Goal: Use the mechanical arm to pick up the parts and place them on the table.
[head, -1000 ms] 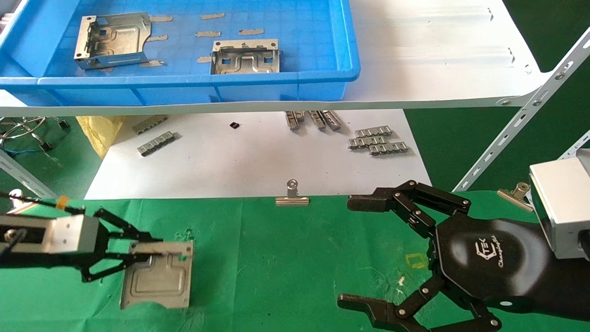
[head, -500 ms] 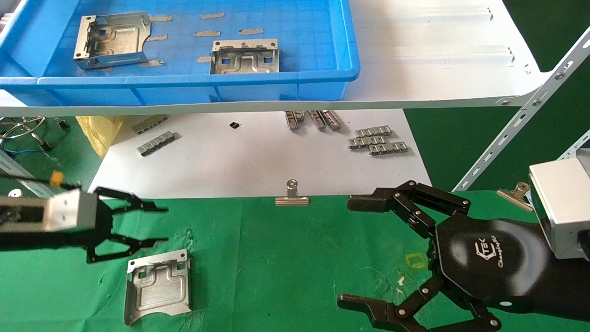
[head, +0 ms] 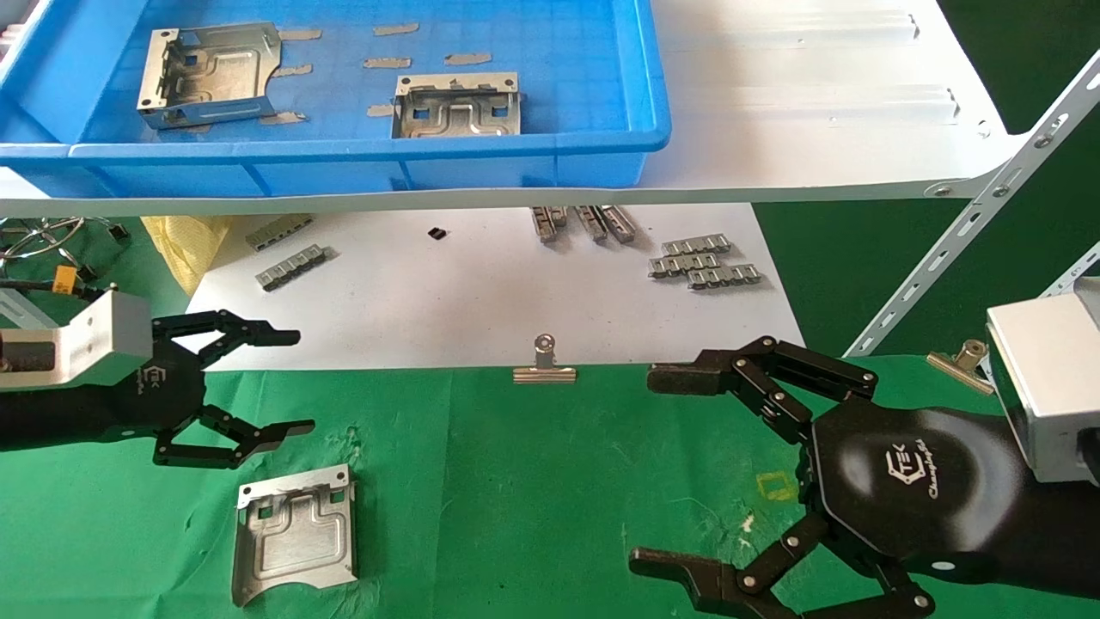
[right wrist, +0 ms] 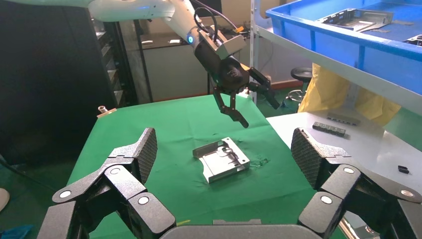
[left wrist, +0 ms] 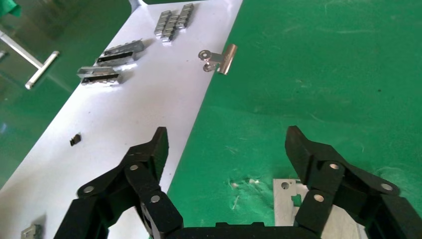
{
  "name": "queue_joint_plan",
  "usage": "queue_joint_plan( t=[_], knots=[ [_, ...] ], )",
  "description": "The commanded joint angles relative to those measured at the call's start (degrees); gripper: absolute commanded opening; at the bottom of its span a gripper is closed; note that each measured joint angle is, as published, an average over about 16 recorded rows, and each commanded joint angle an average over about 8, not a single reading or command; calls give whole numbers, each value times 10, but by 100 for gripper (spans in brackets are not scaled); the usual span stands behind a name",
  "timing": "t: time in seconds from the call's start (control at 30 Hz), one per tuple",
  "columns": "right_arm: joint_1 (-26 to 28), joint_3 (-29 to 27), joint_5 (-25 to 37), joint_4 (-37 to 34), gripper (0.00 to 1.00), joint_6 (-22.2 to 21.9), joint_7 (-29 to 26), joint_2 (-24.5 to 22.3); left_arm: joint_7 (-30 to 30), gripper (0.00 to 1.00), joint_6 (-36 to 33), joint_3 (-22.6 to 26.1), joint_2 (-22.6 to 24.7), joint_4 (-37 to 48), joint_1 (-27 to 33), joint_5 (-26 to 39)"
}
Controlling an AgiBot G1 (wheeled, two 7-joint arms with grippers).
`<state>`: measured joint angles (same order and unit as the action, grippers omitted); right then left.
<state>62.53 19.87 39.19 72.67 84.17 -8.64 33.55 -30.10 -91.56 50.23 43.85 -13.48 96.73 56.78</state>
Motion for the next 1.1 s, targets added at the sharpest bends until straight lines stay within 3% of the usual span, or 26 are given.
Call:
queue_joint_plan(
  t=[0.03, 0.3, 1.1],
  knots=[
    [0, 0, 0, 0, 100, 0, 0, 0, -2, 100, 0, 0, 0, 0, 0, -1],
    [0, 0, 0, 0, 100, 0, 0, 0, 17, 100, 3, -18, -4, -32, -18, -5],
    [0, 0, 0, 0, 100, 0, 0, 0, 183, 100, 27, -155, -40, -273, -159, -66]
  ],
)
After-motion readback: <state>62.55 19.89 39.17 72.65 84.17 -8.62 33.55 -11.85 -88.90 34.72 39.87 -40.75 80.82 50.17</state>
